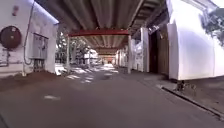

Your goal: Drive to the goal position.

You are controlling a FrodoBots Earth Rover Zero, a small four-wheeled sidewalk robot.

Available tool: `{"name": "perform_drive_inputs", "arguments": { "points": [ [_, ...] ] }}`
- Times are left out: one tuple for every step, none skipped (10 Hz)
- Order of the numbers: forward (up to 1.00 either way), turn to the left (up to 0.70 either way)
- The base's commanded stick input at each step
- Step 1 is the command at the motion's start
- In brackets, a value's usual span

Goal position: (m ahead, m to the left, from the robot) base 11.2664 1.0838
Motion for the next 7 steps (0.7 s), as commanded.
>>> {"name": "perform_drive_inputs", "arguments": {
  "points": [
    [0.70, 0.00],
    [0.70, 0.00],
    [0.70, 0.00],
    [0.70, 0.00],
    [0.70, 0.00],
    [0.70, 0.00],
    [0.70, 0.00]
  ]
}}
